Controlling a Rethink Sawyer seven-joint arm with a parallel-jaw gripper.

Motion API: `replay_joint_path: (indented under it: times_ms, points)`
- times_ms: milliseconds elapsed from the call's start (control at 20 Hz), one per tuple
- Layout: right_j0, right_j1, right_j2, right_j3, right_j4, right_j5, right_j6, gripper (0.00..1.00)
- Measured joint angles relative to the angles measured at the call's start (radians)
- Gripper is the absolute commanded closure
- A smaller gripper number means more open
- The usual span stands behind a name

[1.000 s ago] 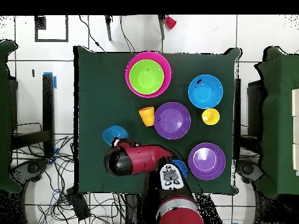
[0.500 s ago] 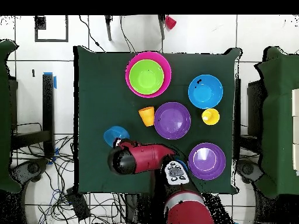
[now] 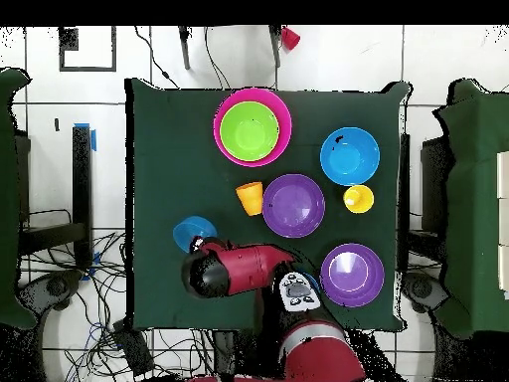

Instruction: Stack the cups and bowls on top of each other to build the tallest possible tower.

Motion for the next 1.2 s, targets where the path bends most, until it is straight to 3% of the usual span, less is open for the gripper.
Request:
replay_joint_path:
  times_ms: [300,800,1200]
  points:
    - [-0.015,-0.03,0.036,0.0,0.0,0.04,0.0,1.0]
    - [-0.018,-0.147,0.09,0.001,0.013,0.174,0.0,1.0]
    - [-0.002,-0.125,0.105,-0.037,0.012,0.191,0.0,1.0]
